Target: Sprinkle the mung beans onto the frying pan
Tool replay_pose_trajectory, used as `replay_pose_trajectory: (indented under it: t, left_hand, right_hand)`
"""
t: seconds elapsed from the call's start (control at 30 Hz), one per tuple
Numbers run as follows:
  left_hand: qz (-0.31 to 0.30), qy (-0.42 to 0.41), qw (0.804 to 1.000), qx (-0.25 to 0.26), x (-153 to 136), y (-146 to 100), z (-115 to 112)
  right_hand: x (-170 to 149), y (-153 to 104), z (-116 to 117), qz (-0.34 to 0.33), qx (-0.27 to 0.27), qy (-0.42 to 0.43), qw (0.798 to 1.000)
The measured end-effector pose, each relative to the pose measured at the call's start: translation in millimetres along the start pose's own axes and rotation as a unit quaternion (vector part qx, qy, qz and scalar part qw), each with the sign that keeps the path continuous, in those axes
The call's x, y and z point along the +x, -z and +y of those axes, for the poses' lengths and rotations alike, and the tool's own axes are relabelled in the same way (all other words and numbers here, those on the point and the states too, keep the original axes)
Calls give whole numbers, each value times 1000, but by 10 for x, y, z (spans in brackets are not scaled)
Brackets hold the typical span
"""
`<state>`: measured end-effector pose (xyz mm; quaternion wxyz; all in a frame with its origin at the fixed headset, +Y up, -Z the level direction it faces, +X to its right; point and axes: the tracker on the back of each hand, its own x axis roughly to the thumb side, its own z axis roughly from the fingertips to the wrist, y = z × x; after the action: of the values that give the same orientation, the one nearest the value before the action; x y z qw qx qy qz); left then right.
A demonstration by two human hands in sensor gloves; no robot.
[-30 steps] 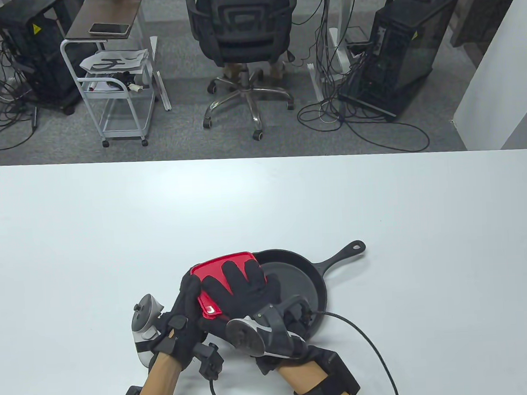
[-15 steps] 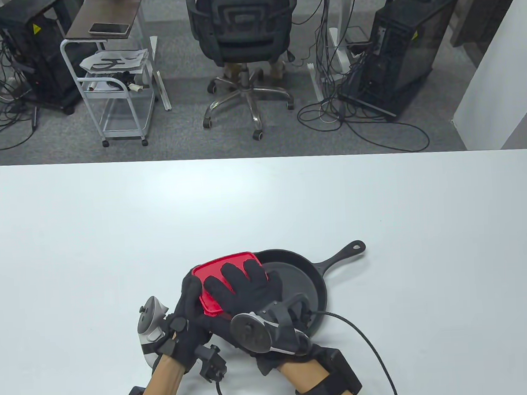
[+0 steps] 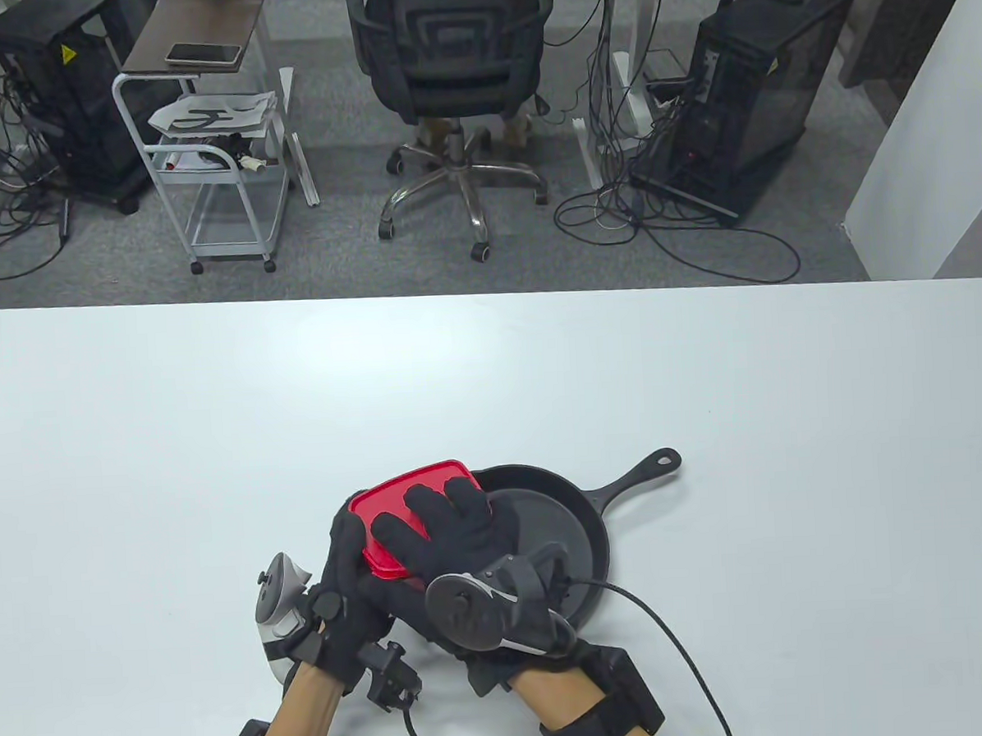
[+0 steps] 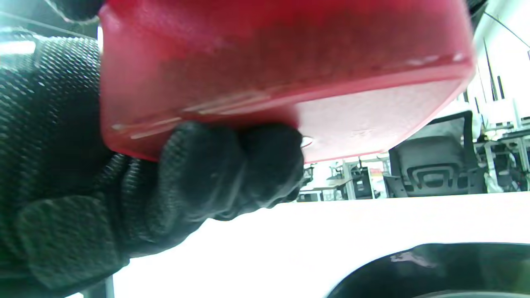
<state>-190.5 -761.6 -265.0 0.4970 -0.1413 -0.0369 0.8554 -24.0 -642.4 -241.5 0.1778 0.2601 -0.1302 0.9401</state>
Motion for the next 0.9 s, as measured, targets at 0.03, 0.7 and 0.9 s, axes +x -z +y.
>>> replay_pose_trajectory:
  t: [0.03,0.7,0.9]
  left_hand:
    - [-3,0,1000,2,5,3,3]
    - [-16,4,1000,-13,1,32,27]
    - [-15,28,999,-10,-3,65,53]
  right_hand:
    - [3,2,-14,1,4,-4,1000]
    - [-106,15,-140,23,9,35,999]
    - [-148,-33,-128,23,13,29,999]
